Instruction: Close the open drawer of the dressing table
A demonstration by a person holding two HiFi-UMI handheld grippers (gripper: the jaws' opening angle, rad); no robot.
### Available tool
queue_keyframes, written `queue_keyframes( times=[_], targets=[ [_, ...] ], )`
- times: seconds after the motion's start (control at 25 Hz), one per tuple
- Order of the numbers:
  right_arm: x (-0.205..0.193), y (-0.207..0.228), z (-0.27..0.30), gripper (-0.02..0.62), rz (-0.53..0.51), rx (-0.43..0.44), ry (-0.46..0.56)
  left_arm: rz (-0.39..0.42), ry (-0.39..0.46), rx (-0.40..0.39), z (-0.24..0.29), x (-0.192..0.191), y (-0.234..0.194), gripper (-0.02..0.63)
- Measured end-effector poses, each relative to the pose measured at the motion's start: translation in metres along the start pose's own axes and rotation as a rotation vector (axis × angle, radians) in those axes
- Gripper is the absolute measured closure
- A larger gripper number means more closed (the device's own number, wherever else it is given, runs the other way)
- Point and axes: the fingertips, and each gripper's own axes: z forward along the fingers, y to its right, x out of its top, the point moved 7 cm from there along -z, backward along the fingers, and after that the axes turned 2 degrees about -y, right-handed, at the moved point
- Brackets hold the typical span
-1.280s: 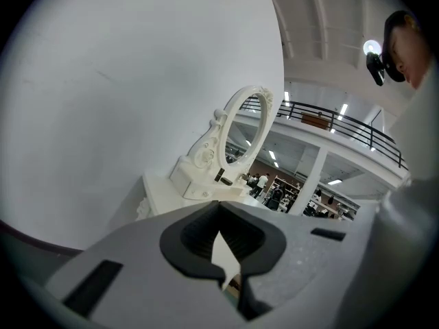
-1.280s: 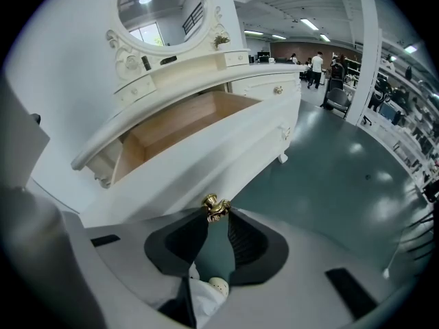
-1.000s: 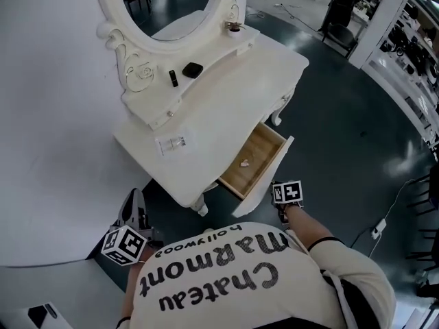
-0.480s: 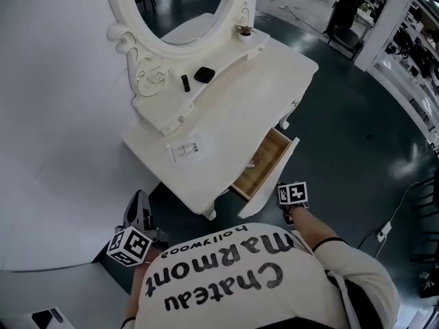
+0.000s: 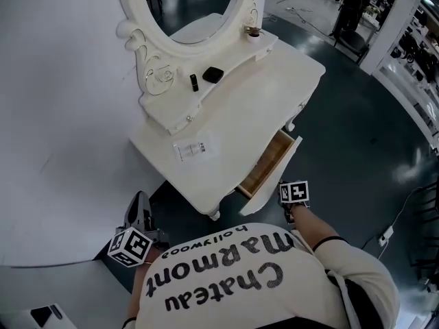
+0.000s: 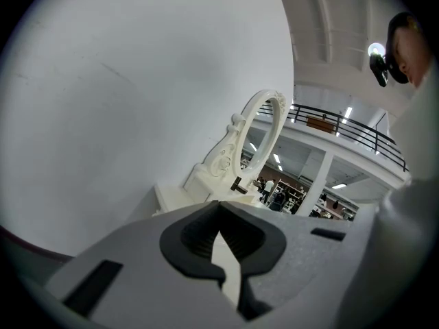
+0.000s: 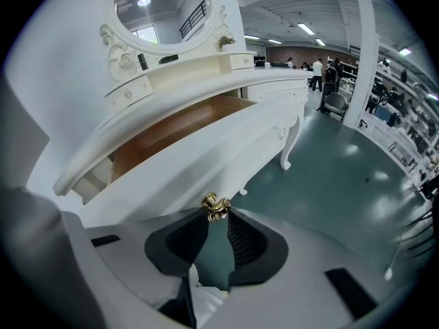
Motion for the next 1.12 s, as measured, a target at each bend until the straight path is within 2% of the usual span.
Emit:
queue_keyframes(
  times=[0.6, 1.12],
  targets=[
    [0.014, -0.011, 0.008, 0.488, -0.014, -0.001, 0.001, -0.013, 0.016, 0.026, -0.009, 0.007, -0.013, 0.598],
    [0.023, -0.017, 0.015, 0.485, -0.044, 0.006, -0.005, -0.028, 0.003, 0.044, -0.010, -0.002, -0.018, 0.598]
  ],
)
